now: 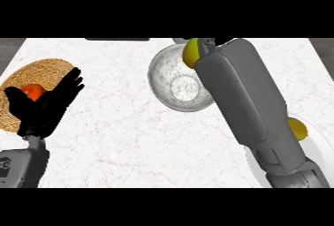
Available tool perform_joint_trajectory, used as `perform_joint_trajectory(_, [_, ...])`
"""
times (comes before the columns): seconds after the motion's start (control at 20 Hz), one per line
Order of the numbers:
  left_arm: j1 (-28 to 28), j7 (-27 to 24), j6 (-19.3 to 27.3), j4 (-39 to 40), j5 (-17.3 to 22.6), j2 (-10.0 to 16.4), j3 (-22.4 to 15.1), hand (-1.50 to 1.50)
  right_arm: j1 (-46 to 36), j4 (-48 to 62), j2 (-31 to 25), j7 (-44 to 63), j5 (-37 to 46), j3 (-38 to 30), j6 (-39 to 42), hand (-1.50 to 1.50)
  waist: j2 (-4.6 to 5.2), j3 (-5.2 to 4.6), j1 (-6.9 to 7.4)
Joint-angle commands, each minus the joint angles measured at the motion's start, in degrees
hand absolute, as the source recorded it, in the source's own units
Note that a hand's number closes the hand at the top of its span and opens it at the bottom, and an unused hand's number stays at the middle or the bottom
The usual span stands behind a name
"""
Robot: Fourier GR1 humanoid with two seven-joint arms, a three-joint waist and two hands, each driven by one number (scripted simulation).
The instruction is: Pick the pear from the plate and place it in the bowl
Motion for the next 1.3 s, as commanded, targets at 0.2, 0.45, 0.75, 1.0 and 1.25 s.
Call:
perform_joint_trajectory(0.2, [0.5,0.9,-0.5,-1.4,-0.1,-1.1,-0.8,0.00,-1.8,20.2,-0.6,-12.1,-3.2,-8.5,-13.9,1.50,0.41,0.02,1.28])
perform_joint_trajectory(0.45, [1.0,0.1,-2.2,-2.3,0.5,-0.3,-0.6,0.00,-1.5,25.0,1.3,-13.4,-8.9,-16.4,-23.3,1.50,0.92,0.07,2.57])
perform_joint_trajectory(0.75, [-3.1,0.1,-0.8,0.0,-0.8,-1.8,-1.4,0.00,-2.8,31.0,0.5,-25.0,-14.8,-23.1,-32.8,-1.50,1.61,0.08,2.99])
perform_joint_trajectory(1.0, [-3.5,0.2,-0.9,1.1,-1.1,-2.0,-1.4,0.00,-2.0,34.9,-1.6,-35.6,-15.6,-24.7,-38.6,-1.50,1.57,0.08,3.02])
perform_joint_trajectory(1.25, [-1.9,0.2,-1.8,0.3,-0.5,-0.9,-0.3,0.00,-4.5,38.1,-1.1,-35.3,-12.4,-23.5,-47.1,-1.50,0.88,0.04,2.47])
